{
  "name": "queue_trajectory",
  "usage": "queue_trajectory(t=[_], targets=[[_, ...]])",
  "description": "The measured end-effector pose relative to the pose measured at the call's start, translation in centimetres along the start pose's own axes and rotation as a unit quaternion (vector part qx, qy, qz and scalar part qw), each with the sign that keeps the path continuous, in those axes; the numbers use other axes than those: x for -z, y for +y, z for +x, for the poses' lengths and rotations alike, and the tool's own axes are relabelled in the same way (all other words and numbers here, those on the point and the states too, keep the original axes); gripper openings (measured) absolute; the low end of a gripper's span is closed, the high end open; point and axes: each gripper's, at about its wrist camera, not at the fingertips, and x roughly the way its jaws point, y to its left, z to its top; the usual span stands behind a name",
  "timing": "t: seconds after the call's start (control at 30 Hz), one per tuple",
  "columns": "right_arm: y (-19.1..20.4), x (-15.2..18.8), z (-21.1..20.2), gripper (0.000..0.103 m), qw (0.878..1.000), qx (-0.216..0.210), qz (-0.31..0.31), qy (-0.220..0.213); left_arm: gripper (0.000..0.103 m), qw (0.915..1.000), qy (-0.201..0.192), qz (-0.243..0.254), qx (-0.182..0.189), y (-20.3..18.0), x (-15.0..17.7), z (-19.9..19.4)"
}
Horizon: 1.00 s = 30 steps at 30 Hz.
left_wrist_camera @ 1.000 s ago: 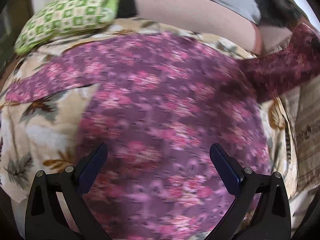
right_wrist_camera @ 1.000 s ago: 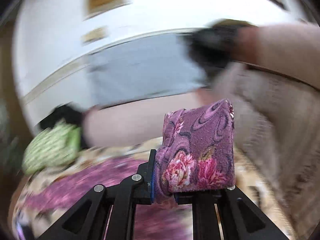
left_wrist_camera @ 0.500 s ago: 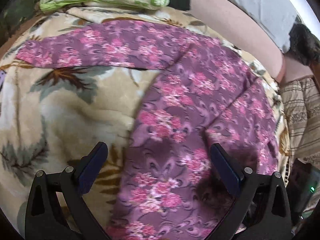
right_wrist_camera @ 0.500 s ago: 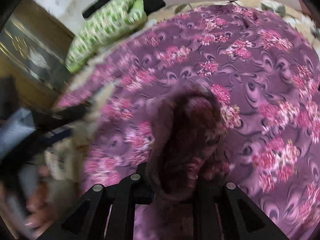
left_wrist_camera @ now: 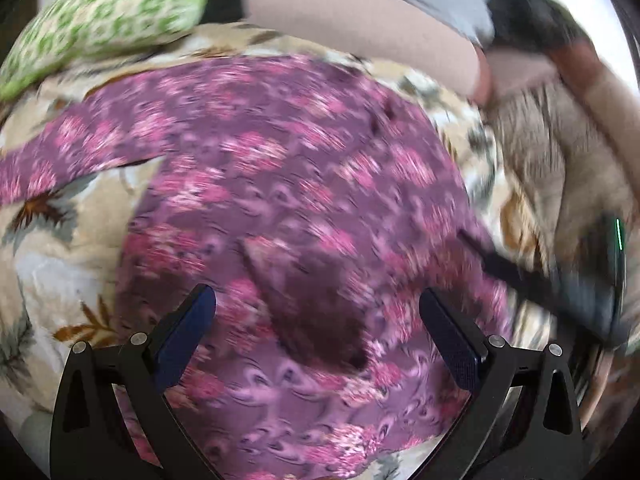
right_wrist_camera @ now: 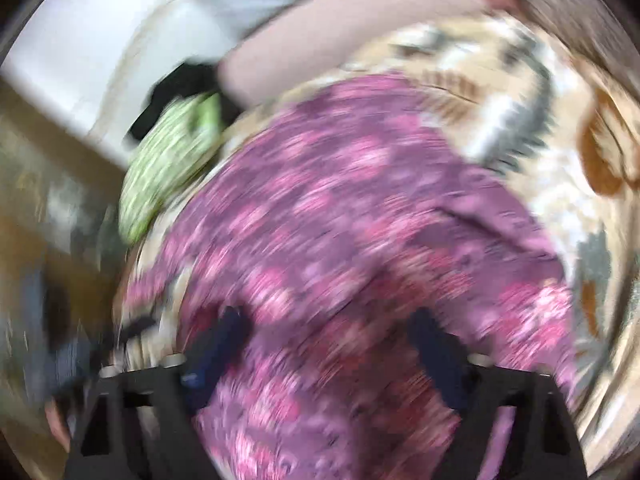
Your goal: Fold small clothes
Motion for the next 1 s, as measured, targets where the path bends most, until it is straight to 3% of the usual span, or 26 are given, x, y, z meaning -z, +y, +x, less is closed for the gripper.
queue_trajectory(t=[0.1, 0.17, 0.2, 0.27, 0.3, 0.37, 0.4, 0.47, 0.6, 0.67, 0.77, 0.87, 0.9, 0.97, 1.0], targets=[[-1.0, -3.2, 2.0, 0.064, 0.999, 0.029, 0.018, 0.004, 0.102, 0.9942, 0.014, 0.06, -0.088, -3.0, 1.3, 2.5], [-1.6, -4.3, 4.6, 0.051, 0.999, 0.038, 0.033, 0.02, 0.083, 0.9893, 0.026, 0.063, -0.129, -2.4, 1.8, 4.3], [-2.0, -4.9, 5.4, 0.038, 0.998, 0.038, 0.04, 0.027, 0.061, 0.9892, 0.036, 0.053, -0.132, -1.5, 2.0, 4.7], [-2.6, -5.6, 6.1, 0.021, 0.996, 0.076, 0.041, 0.024, 0.039, 0.9886, 0.037, 0.024, -0.144, 1.1, 2.2, 4.6], [-2.9, -5.6, 5.9, 0.017, 0.996, 0.073, 0.046, 0.021, 0.028, 0.9874, 0.037, 0.014, -0.153, 2.1, 2.4, 4.3], [-3.2, -6.0, 4.8, 0.01, 0.997, 0.053, 0.056, 0.01, 0.021, 0.9888, 0.035, -0.03, -0.142, 4.9, 3.1, 2.9], [-3.1, -6.0, 4.2, 0.009, 0.997, 0.052, 0.053, 0.004, 0.011, 0.9895, 0.03, -0.053, -0.131, 6.2, 3.6, 2.1], [-2.5, -5.9, 3.4, 0.008, 0.998, 0.047, 0.04, -0.001, 0.004, 0.9899, 0.041, -0.088, -0.103, 8.1, 4.7, 1.3], [-1.1, -5.8, 4.3, 0.007, 0.997, 0.073, 0.007, 0.015, 0.0, 0.991, 0.056, -0.094, -0.077, 8.6, 6.8, 1.2], [-1.2, -5.6, 4.3, 0.007, 0.997, 0.067, 0.021, 0.014, 0.0, 0.9914, 0.035, -0.122, -0.034, 8.9, 7.0, -1.0], [-0.2, -5.3, 2.0, 0.007, 0.997, 0.071, 0.004, -0.023, 0.0, 0.9902, 0.009, -0.13, -0.05, 9.5, 7.0, -3.2], [-0.9, -5.1, 3.9, 0.007, 0.995, 0.095, 0.008, 0.012, 0.0, 0.9897, 0.027, -0.105, -0.093, 9.5, 7.6, -1.6], [-1.2, -4.8, 4.4, 0.007, 0.994, 0.11, 0.013, 0.023, 0.0, 0.9886, 0.038, -0.109, -0.097, 9.6, 7.7, -1.3], [-0.6, -3.9, 3.5, 0.007, 0.995, 0.095, 0.02, 0.013, 0.002, 0.9896, 0.032, -0.115, -0.08, 9.9, 7.9, -2.0], [0.1, -3.3, 2.7, 0.008, 0.996, 0.086, 0.014, 0.006, 0.01, 0.9908, 0.025, -0.11, -0.075, 9.6, 7.8, -2.4]])
